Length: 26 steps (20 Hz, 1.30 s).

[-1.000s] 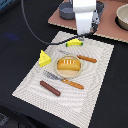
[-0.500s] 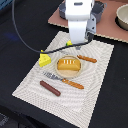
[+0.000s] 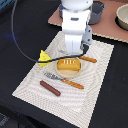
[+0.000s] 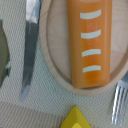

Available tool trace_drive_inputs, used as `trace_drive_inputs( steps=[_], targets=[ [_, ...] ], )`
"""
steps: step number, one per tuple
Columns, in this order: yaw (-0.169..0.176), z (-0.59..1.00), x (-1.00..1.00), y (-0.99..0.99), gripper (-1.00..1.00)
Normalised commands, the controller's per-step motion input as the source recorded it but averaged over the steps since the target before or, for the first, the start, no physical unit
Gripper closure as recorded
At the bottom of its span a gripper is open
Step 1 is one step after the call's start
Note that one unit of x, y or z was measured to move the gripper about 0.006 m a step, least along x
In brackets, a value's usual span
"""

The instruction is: Interact with the objects in diverse but meaningful ways.

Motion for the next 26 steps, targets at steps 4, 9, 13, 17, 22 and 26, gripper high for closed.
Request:
trace_drive_inputs(
  steps=[4, 9, 13, 17, 22, 26],
  targets=[
    [-0.025, -0.32, 0.17, -0.12, -1.00],
    [-0.027, -0.26, 0.13, -0.20, -1.00],
    [-0.015, -0.28, 0.09, -0.17, -1.00],
    [-0.008, -0.26, 0.09, -0.15, -1.00],
    [-0.002, -0.27, 0.02, -0.16, -1.00],
    [0.000, -0.26, 0.00, -0.20, 1.00]
  ],
)
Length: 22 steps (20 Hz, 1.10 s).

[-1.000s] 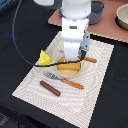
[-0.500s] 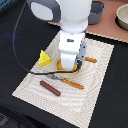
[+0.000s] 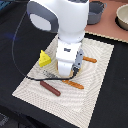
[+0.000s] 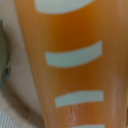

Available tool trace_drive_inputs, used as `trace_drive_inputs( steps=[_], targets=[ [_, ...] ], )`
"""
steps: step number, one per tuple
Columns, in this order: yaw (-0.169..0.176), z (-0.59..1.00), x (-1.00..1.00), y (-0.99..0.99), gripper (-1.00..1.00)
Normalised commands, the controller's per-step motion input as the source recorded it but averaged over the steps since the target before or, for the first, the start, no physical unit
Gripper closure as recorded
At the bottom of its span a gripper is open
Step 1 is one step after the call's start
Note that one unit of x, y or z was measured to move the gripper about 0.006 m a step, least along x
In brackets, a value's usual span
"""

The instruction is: Interact with the objects in diverse but meaningful ways.

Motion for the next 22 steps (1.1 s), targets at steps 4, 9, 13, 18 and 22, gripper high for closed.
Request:
trace_drive_inputs(
  steps=[4, 9, 13, 18, 22],
  targets=[
    [0.000, -0.02, 0.10, -0.19, 1.00],
    [0.000, 0.00, 0.11, -0.21, 1.00],
    [0.000, 0.00, 0.17, -0.14, 1.00],
    [0.005, 0.80, 0.27, 0.02, 1.00],
    [0.051, 1.00, -0.02, 0.15, 1.00]
  ],
)
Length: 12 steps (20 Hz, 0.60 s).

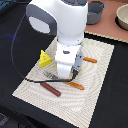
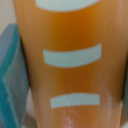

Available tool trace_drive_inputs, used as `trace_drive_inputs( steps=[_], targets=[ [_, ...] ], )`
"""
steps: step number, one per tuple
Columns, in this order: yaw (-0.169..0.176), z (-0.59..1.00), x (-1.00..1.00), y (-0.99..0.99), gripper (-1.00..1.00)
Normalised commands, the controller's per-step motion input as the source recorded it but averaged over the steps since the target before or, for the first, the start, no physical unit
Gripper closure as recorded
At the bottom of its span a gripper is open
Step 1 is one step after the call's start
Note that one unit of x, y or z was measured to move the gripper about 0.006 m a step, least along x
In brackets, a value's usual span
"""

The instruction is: Interact with the objects in diverse but meaningful ways.

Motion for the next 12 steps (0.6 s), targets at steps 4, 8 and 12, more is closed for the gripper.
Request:
trace_drive_inputs(
  steps=[4, 8, 12],
  targets=[
    [0.051, 1.00, -0.08, 0.18, 1.00],
    [0.067, 0.93, -0.03, 0.19, 1.00],
    [0.088, 0.69, -0.19, 0.08, 1.00]
  ],
)
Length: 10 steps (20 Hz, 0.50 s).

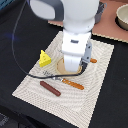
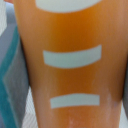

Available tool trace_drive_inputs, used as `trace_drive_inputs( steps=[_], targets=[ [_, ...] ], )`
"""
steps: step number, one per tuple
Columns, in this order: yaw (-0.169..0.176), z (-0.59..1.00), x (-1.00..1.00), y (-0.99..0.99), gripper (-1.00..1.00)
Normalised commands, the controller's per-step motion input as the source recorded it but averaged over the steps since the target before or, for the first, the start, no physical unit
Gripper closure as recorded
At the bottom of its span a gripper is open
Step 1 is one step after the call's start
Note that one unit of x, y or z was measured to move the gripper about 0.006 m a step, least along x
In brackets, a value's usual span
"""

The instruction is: Interact with the objects in diverse but meaningful ways.

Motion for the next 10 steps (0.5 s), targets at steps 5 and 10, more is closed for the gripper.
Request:
trace_drive_inputs(
  steps=[5, 10],
  targets=[
    [0.105, 0.16, -0.66, -0.03, 1.00],
    [0.059, -0.06, -0.86, -0.25, 1.00]
  ],
)
